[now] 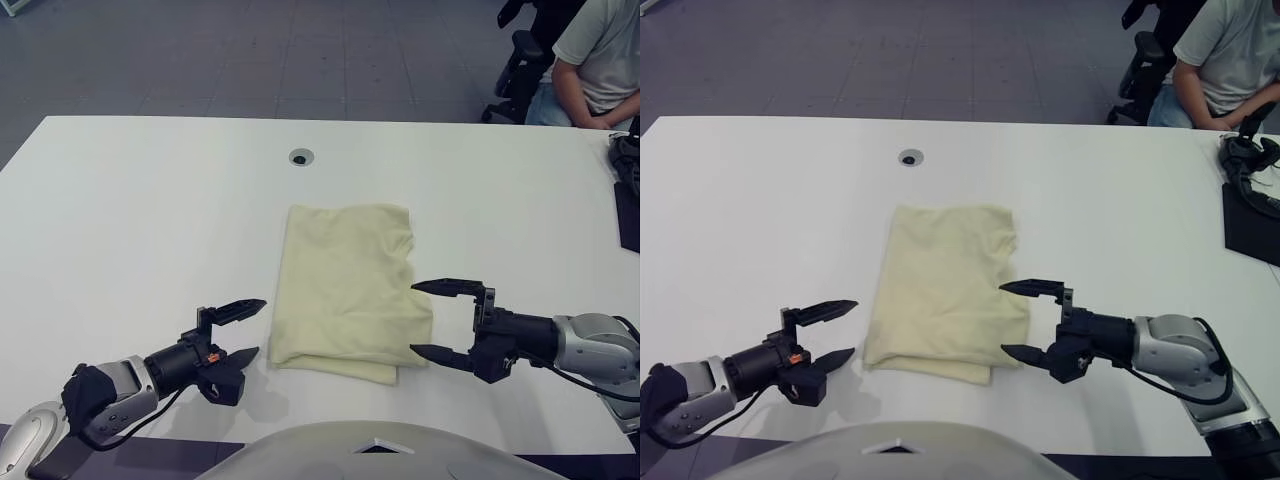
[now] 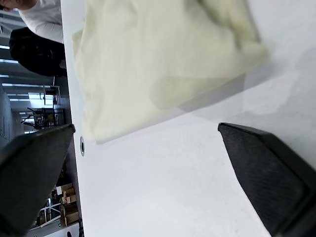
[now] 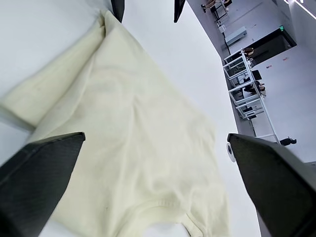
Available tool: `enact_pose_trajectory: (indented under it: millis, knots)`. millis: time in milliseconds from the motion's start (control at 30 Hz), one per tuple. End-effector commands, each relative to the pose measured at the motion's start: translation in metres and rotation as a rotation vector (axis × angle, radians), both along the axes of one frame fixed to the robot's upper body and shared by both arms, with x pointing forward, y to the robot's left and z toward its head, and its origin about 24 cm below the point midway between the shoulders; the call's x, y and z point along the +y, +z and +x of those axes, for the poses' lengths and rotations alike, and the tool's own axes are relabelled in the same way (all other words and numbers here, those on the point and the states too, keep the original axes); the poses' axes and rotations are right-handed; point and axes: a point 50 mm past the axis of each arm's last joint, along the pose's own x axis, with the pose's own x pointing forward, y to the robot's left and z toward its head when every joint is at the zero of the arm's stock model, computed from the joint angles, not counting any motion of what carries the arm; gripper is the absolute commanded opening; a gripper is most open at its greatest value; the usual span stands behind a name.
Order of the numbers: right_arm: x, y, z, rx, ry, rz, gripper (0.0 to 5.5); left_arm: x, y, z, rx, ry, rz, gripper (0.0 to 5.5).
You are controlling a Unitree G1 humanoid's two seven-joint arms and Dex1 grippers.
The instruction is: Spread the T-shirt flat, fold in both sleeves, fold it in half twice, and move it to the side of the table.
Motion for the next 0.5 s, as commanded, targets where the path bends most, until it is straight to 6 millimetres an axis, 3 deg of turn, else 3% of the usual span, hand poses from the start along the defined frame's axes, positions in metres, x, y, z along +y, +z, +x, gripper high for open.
enact_pose_trajectory:
  millis: [33, 200, 500]
  knots:
    - [0.002, -0.007, -0.008, 0.055, 0.043, -0.044, 5.36, 0.007, -0.017, -0.013, 0.112, -0.029, 0.119, 5.4]
    - [0.006, -0.023, -0.017, 0.129, 0.068, -0.081, 5.4, -0.014, -0.026, -0.01, 0.124, -0.092, 0.064, 4.73]
    - [0.008, -0.041, -0.022, 0.185, 0.068, -0.118, 3.87, -0.015, -0.04, -0.012, 0.166, -0.127, 0.089, 2.93]
